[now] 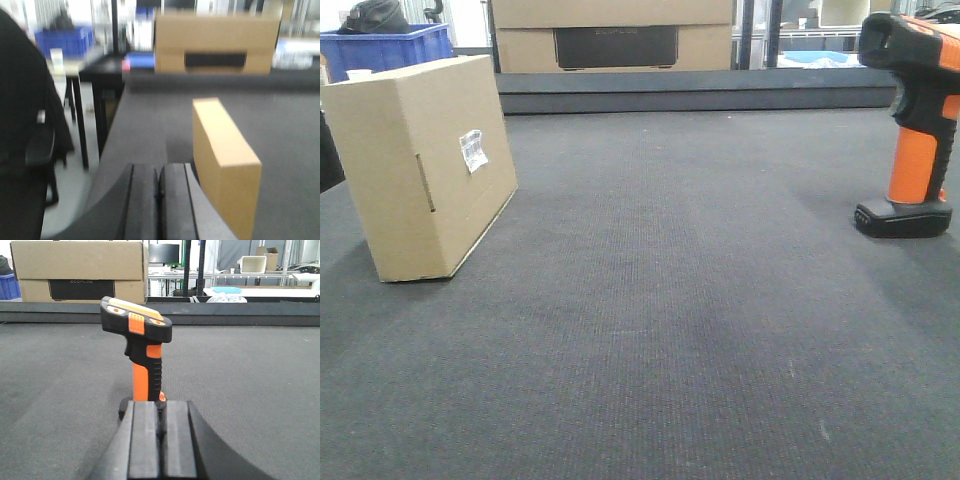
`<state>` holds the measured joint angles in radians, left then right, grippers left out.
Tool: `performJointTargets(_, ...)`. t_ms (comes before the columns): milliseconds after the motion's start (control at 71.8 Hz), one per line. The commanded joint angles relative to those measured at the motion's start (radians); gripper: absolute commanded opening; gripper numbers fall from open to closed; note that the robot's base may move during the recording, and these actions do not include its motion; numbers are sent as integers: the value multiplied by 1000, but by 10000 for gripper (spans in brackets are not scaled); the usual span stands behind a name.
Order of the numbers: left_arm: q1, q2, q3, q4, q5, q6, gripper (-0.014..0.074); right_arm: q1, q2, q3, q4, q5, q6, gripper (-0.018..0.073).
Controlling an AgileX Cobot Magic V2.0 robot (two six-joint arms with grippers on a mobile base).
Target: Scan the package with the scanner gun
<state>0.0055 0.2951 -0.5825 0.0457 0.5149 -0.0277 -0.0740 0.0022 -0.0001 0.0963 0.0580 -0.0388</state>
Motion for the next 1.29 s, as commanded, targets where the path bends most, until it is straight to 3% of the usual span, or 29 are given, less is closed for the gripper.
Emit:
performJointTargets(0,0,120,-103,-5,134,0,-111,-2,-2,0,-2,-22,-4,-162)
performJointTargets(84,0,215,-178,-5,161,0,-111,-2,-2,0,-2,-22,-4,-162)
performJointTargets(251,0,320,-229,-9,70,0,-111,-2,-2,0,-2,-22,-4,-162)
performJointTargets(390,0,389,-243,-123,-4,-2,-111,-2,-2,0,-2,-22,-4,-162)
performJointTargets(780,-14,913,-664,-135,372,-6,-111,-2,-2,0,-2,-22,-4,-162)
performJointTargets(863,-55,1020,-781,-109,428,-20,-111,-2,-2,0,-2,-22,-4,-162)
performJointTargets(1016,-153,1184,-963,-3,516,-147,-111,-2,-2,0,-2,-22,-4,-162)
performJointTargets(1100,-196,1245,-1039,-1,548,-185,-111,-2,-2,0,-2,-22,-4,-162)
performJointTargets(1281,-252,1308,-1071,-1,544,-187,-111,-2,-2,0,-2,-22,-4,-162)
